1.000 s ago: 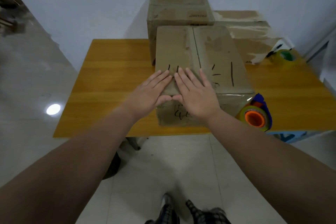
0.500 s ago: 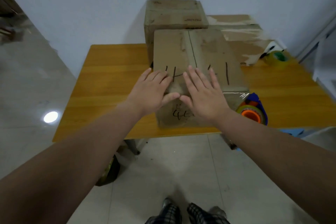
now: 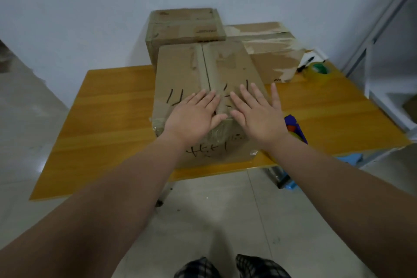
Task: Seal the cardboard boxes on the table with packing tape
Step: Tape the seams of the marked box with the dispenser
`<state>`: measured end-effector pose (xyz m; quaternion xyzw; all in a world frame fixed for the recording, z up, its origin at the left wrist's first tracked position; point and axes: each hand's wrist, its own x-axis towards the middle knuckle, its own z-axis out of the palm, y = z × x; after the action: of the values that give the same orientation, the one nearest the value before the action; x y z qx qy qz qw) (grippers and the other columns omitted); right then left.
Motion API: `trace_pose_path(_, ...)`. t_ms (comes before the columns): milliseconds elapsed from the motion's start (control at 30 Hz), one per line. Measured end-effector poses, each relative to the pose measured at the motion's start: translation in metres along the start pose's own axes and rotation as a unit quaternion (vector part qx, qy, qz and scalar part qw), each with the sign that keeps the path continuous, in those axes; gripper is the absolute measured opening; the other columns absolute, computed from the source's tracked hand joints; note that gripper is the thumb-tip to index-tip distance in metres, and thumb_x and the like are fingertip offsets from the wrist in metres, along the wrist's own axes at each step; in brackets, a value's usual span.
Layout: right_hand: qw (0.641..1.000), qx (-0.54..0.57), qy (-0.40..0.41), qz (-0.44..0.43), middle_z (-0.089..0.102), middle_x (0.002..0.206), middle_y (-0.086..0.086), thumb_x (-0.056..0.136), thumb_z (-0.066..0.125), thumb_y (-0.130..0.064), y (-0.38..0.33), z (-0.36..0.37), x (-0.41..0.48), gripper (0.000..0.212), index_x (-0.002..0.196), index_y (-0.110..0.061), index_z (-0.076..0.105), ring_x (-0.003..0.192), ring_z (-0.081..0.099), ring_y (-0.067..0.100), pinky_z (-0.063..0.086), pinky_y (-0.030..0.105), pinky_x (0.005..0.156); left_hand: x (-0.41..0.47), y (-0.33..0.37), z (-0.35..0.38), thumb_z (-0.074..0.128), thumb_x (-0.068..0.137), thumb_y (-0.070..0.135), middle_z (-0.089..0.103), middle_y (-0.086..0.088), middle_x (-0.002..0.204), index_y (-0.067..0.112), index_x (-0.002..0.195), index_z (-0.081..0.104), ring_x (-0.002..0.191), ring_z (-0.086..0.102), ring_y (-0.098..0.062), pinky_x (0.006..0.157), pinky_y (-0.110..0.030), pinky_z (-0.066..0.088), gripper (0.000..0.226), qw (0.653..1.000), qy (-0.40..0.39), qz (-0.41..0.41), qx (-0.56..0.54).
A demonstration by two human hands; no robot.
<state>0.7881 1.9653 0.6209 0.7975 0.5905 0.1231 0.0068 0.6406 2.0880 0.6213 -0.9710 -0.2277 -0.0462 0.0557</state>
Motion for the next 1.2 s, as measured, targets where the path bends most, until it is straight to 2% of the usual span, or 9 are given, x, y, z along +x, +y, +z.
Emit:
trace_pose_path(167, 0.997, -0.063, 0.014, -0.046, 0.026, 0.154, 0.016, 0.091, -0.001, -0.062, 0.005, 0.007, -0.001, 0.083, 0.149, -0.008, 0.022, 0.144, 0.021, 0.030, -0.005, 0.054, 0.115, 0.001, 0.004, 0.000, -0.006, 0.077, 0.072, 0.013, -0.005, 0.157, 0.013, 0.150, 0.010, 0.145, 0.011, -0.020, 0.115, -0.034, 0.006, 0.095, 0.998, -0.023, 0.001, 0.061)
trace_pose_path(367, 0.990, -0.091, -0.016, -0.103, 0.007, 0.159, 0.013, 0.086, 0.010, -0.072, 0.018, -0.005, -0.005, 0.087, 0.152, -0.015, 0.005, 0.146, 0.007, 0.030, -0.009, 0.058, 0.113, -0.001, 0.012, -0.012, 0.007, 0.079, 0.071, 0.002, -0.006, 0.159, 0.013, 0.150, 0.000, 0.145, 0.003, -0.020, 0.116, -0.036, 0.003, 0.092, 0.995, -0.069, -0.019, 0.074)
trace_pose_path(467, 0.988, 0.128, -0.006, -0.084, 0.008, 0.160, 0.000, 0.086, 0.004, -0.071, 0.049, -0.011, -0.008, 0.073, 0.149, -0.038, 0.021, 0.147, 0.003, 0.022, -0.013, 0.047, 0.113, -0.004, 0.019, -0.019, 0.006, 0.080, 0.074, 0.000, -0.009, 0.158, 0.011, 0.150, 0.000, 0.145, 0.001, -0.021, 0.116, -0.037, 0.000, 0.095, 0.995, -0.061, -0.042, 0.063)
trace_pose_path(567, 0.924, 0.379, -0.040, -0.023, 0.004, 0.160, -0.010, 0.092, 0.016, -0.064, 0.078, 0.000, -0.006, 0.054, 0.140, -0.048, 0.035, 0.145, -0.003, 0.013, -0.004, 0.040, 0.113, 0.005, 0.036, -0.024, -0.003, 0.083, 0.068, 0.003, -0.004, 0.158, 0.016, 0.151, 0.006, 0.145, 0.002, -0.017, 0.117, -0.034, 0.000, 0.087, 0.998, -0.029, -0.060, 0.004)
trace_pose_path(700, 0.863, 0.501, -0.063, -0.018, -0.004, 0.159, -0.015, 0.091, 0.031, -0.060, 0.078, 0.026, -0.008, 0.050, 0.139, -0.046, 0.038, 0.144, -0.001, 0.005, 0.012, 0.043, 0.117, 0.027, 0.066, -0.019, 0.006, 0.092, 0.058, 0.008, 0.001, 0.158, 0.022, 0.150, 0.011, 0.145, 0.003, -0.014, 0.116, -0.030, -0.001, 0.068, 0.997, -0.019, -0.060, -0.049)
trace_pose_path(800, 0.861, 0.506, -0.032, -0.047, -0.010, 0.158, -0.020, 0.088, 0.040, -0.061, 0.074, 0.043, -0.011, 0.058, 0.142, -0.043, 0.033, 0.138, 0.002, -0.007, 0.023, 0.036, 0.113, 0.028, 0.072, -0.011, 0.001, 0.091, 0.056, 0.009, 0.002, 0.158, 0.024, 0.150, 0.011, 0.145, 0.004, -0.013, 0.115, -0.029, -0.001, 0.067, 0.997, -0.022, -0.074, -0.023)
trace_pose_path(1000, 0.924, 0.372, -0.014, -0.087, -0.011, 0.159, -0.008, 0.081, 0.042, -0.063, 0.079, 0.040, -0.010, 0.075, 0.148, -0.030, 0.028, 0.144, 0.018, 0.021, 0.048, 0.043, 0.097, 0.027, 0.073, -0.015, -0.008, 0.082, 0.061, 0.010, 0.000, 0.158, 0.022, 0.150, 0.011, 0.145, 0.005, -0.015, 0.115, -0.031, 0.001, 0.081, 0.997, -0.039, -0.072, -0.009)
trace_pose_path(1100, 0.939, 0.320, -0.052, -0.116, -0.019, 0.158, -0.007, 0.080, 0.062, -0.055, 0.087, 0.032, -0.011, 0.086, 0.150, -0.035, 0.016, 0.143, 0.022, 0.023, 0.050, 0.035, 0.089, 0.029, 0.077, -0.022, 0.001, 0.087, 0.063, 0.014, -0.004, 0.157, 0.018, 0.150, 0.017, 0.145, 0.011, -0.019, 0.116, -0.035, 0.007, 0.079, 0.997, -0.041, -0.068, -0.002)
trace_pose_path(1200, 0.881, 0.446, -0.117, -0.105, -0.018, 0.156, -0.019, 0.081, 0.050, -0.067, 0.093, 0.022, -0.011, 0.079, 0.148, -0.042, 0.017, 0.142, 0.010, 0.006, 0.037, 0.029, 0.102, 0.042, 0.086, -0.024, 0.005, 0.089, 0.061, 0.015, -0.006, 0.157, 0.012, 0.149, 0.018, 0.144, 0.014, -0.019, 0.116, -0.034, 0.007, 0.079, 0.999, -0.031, -0.027, 0.021)
